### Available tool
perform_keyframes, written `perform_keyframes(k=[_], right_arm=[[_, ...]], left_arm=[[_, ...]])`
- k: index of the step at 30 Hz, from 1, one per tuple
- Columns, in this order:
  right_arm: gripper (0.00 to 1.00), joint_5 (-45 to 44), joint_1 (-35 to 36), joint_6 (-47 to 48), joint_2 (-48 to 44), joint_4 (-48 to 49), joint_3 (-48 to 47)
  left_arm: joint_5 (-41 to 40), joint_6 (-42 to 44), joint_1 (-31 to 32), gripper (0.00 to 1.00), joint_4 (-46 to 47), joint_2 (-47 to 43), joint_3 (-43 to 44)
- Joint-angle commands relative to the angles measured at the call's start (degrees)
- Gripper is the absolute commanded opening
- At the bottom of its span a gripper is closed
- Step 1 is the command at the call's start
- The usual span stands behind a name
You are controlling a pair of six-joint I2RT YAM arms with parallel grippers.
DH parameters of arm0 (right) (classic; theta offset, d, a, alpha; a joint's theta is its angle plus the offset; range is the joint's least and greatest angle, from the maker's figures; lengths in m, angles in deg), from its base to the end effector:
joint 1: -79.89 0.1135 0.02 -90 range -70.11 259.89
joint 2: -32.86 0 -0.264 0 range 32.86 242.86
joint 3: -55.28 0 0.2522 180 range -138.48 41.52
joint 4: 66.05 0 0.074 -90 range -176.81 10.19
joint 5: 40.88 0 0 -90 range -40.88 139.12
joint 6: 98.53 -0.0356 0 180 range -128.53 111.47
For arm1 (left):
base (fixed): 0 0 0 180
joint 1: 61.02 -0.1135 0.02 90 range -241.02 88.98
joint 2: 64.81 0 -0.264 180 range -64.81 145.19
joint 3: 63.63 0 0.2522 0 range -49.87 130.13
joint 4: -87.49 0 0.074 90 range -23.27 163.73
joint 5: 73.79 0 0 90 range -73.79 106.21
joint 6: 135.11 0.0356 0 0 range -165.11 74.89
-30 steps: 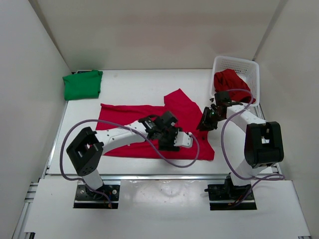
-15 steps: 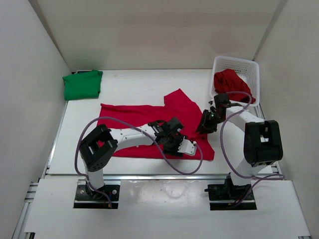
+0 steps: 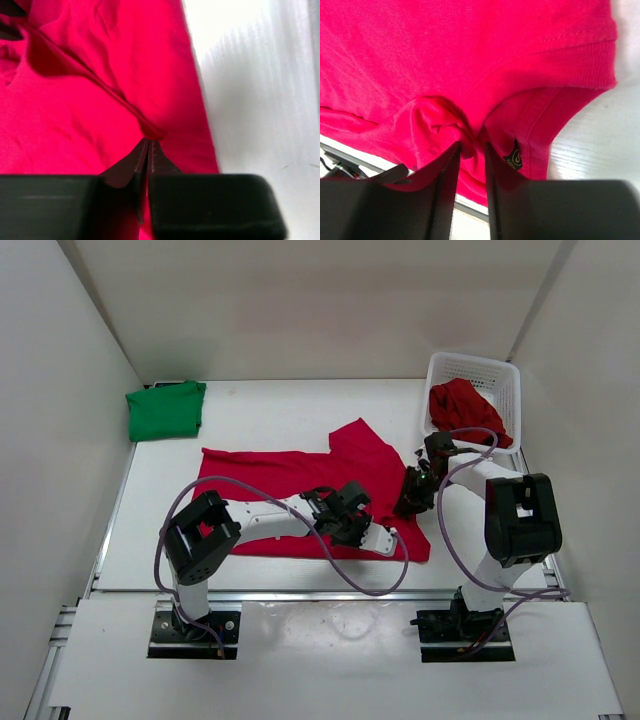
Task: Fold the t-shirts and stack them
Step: Fold the flattened tshirt in 1/3 of the way
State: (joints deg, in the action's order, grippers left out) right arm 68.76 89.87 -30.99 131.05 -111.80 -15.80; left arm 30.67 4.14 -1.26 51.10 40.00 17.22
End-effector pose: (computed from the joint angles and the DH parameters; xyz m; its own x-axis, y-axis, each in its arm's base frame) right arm 0.3070 0.0662 0.1571 -0.9694 0.1948 -0.1496 0.1186 0.9046 0.4094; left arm 0.1795 -0.3255 0.1720 0.3952 0.7787 -0.4873 0.9183 -0.3201 0.2331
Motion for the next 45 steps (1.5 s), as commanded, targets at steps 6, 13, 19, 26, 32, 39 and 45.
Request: perform_keyframes(k=[6, 13, 19, 26, 32, 39, 45], right_arm=[[0.03, 1.54, -0.4, 0.66, 1.21, -0.97, -1.66], [0.0, -0.12, -4.87, -0.39, -2.91, -0.1, 1.06], [0.0, 0.75, -5.06, 0.05, -2.66, -0.27, 1.6], [0.18, 2.34, -4.0, 1.1, -1.07, -0.62, -0.07], [0.33, -1.44, -6.02, 0.84, -6.6, -2.28, -0.33], [0.35, -7.67, -4.27, 0.67, -11.71, -3.6, -5.25], [0.37, -8.92, -6.37, -0.57, -10.48, -7.39, -3.59]], left_arm=[[-0.31, 0.23, -0.36, 0.0, 0.57, -0.31, -1.0], [0.4, 3.04, -1.5, 0.0, -4.61, -0.84, -1.96], [0.75, 2.78, -1.23, 0.0, -4.79, -0.75, -2.23], [-0.48, 2.69, -1.41, 0.0, -5.05, -1.28, -1.35], [0.04, 0.58, -5.09, 0.04, -9.08, -5.49, 3.39], [6.1, -11.95, -21.49, 0.22, -12.7, -14.19, 8.49], [4.63, -28.32, -48.29, 0.31, -15.85, -15.08, 9.46]])
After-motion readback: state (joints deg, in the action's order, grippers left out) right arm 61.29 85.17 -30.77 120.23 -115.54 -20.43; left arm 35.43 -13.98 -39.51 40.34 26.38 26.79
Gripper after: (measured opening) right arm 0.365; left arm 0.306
